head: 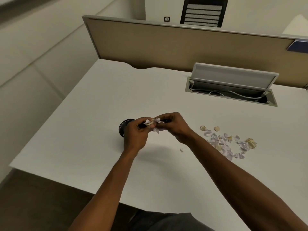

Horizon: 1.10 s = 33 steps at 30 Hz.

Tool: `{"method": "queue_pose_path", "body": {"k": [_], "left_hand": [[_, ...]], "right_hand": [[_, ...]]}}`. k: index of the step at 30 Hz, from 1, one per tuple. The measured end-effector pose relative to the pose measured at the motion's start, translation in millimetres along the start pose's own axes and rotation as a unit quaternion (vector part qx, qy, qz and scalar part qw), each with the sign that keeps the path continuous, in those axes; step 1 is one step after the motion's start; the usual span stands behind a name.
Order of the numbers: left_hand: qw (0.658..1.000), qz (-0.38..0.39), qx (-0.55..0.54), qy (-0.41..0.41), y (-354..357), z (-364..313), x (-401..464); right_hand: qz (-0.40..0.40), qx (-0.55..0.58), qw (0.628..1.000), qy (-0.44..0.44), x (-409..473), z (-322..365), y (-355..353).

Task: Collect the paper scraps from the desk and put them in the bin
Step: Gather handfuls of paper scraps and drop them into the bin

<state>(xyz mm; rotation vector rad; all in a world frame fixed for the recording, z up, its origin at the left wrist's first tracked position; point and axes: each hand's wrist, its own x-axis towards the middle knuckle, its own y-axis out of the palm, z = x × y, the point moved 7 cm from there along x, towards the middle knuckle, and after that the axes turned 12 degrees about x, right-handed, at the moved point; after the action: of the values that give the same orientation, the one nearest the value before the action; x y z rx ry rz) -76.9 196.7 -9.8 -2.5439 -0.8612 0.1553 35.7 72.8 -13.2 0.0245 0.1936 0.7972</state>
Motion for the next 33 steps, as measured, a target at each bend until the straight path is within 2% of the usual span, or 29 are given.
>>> {"method": "queue_pose_path", "body": {"k": [8, 14, 20, 25, 29, 33], "left_hand": [[0.992, -0.094, 0.064, -0.049, -75.5, 31.1, 13.1], [0.982, -0.061, 0.171, -0.044, -84.8, 48.0, 17.7], [0.968, -0.022, 0.250, 0.007, -76.2, 49.9, 18.9], [0.952, -0.051, 0.297, 0.049, -77.4, 50.4, 15.1], [0.919, -0.033, 0.385, 0.075, -68.1, 49.7, 6.8], [0.910, -0.059, 0.394, 0.112, -66.5, 38.0, 3.1]], "right_hand": [[-0.016, -0.069, 0.997, 0.002, 38.3, 8.2, 76.1], [0.015, -0.199, 0.980, -0.023, 43.6, 8.3, 107.6], [0.027, -0.255, 0.966, -0.037, 42.1, 13.3, 107.1], [0.006, -0.294, 0.953, -0.068, 38.9, 14.2, 89.9], [0.010, -0.336, 0.935, -0.111, 28.7, 7.9, 80.8], [-0.065, -0.266, 0.955, -0.116, 3.7, -7.5, 45.5]]}}
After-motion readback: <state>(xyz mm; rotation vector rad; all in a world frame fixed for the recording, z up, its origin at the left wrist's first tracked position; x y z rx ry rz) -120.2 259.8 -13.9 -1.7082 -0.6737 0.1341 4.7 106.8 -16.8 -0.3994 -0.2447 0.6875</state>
